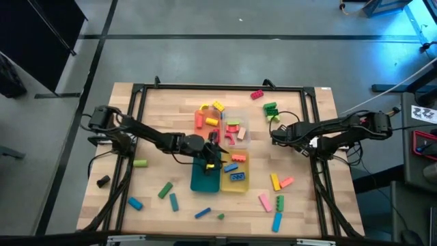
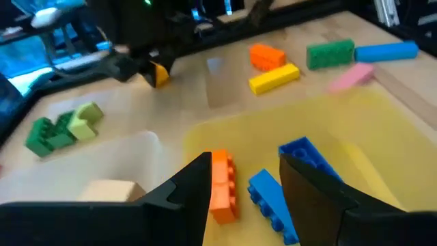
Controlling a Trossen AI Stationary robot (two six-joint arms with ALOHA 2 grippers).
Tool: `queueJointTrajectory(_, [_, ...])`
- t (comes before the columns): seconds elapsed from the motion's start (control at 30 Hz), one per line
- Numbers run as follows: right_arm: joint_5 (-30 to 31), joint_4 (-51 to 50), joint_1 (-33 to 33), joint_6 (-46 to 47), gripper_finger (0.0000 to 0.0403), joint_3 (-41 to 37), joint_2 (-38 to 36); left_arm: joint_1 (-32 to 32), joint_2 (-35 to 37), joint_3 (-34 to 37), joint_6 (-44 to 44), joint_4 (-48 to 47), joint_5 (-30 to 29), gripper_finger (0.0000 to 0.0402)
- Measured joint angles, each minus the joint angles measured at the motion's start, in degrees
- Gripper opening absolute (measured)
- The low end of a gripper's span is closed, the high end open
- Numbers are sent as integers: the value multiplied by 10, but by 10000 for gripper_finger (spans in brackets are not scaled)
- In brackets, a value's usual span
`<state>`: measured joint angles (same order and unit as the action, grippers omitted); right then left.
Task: Sort blocks by size
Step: Put the bottom yellow game piece into the orange bin
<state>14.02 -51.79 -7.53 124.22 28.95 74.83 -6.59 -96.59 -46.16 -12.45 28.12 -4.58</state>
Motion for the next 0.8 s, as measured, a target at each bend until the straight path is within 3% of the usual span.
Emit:
queueJointTrajectory(0.1, [7,-1,0,-1,146,0,0,10,36,0,0,-41,-1,156])
queueJointTrajectory(0.4, [9,2,0,-54,159,9,2,72,147,0,-31,-200,-5,136])
queueJointTrajectory(0.8, [-46,58,0,-312,146,122,2,201,321,0,-55,-409,-73,128])
